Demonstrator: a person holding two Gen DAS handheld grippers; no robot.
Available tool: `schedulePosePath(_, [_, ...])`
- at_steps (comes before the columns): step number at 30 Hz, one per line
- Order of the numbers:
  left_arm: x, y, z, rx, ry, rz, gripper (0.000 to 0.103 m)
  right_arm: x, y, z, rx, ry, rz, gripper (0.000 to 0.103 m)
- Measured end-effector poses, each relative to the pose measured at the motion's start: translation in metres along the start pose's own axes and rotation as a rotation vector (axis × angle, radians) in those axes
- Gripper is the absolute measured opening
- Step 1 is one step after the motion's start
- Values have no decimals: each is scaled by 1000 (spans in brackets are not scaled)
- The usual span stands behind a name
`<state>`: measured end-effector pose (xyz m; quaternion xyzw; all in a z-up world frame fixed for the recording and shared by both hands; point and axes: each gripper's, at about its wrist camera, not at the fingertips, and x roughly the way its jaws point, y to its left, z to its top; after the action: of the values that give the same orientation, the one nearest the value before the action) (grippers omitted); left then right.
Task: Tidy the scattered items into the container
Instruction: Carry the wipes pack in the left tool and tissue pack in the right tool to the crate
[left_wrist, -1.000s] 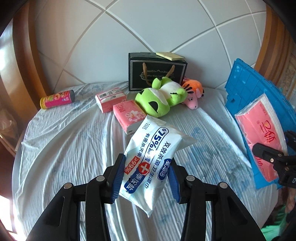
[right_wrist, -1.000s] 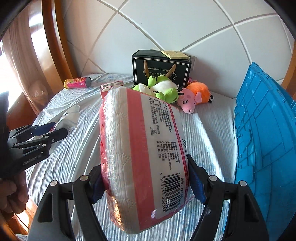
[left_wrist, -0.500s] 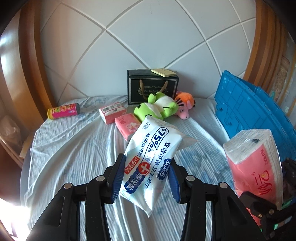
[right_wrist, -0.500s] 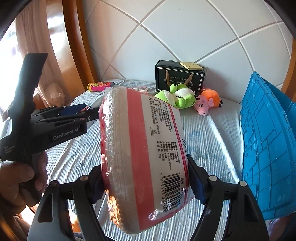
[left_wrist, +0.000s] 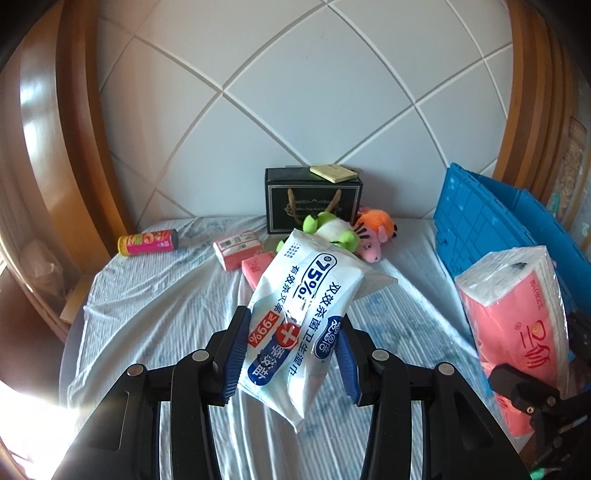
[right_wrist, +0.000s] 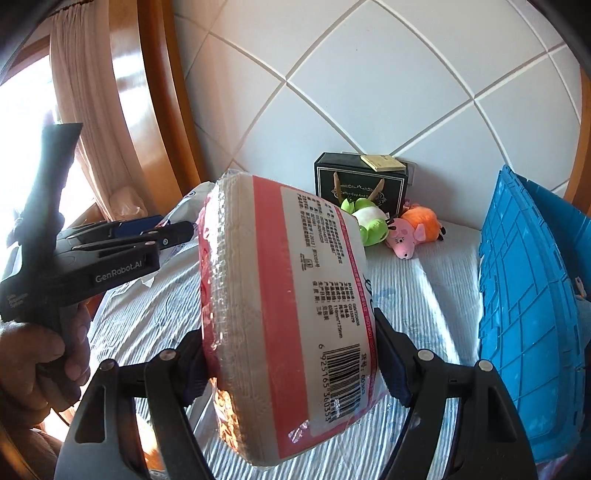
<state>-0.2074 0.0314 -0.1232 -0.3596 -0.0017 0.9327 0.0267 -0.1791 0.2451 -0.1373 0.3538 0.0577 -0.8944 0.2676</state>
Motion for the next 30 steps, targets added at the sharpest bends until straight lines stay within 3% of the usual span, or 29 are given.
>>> schedulePosePath(16, [-38, -143, 43, 34, -75, 30, 43, -91, -146, 4, 67, -162, 0, 74])
schedulePosePath(30, [-32, -309, 102, 154, -119, -151, 43, -158, -294, -7, 192, -211, -168, 74])
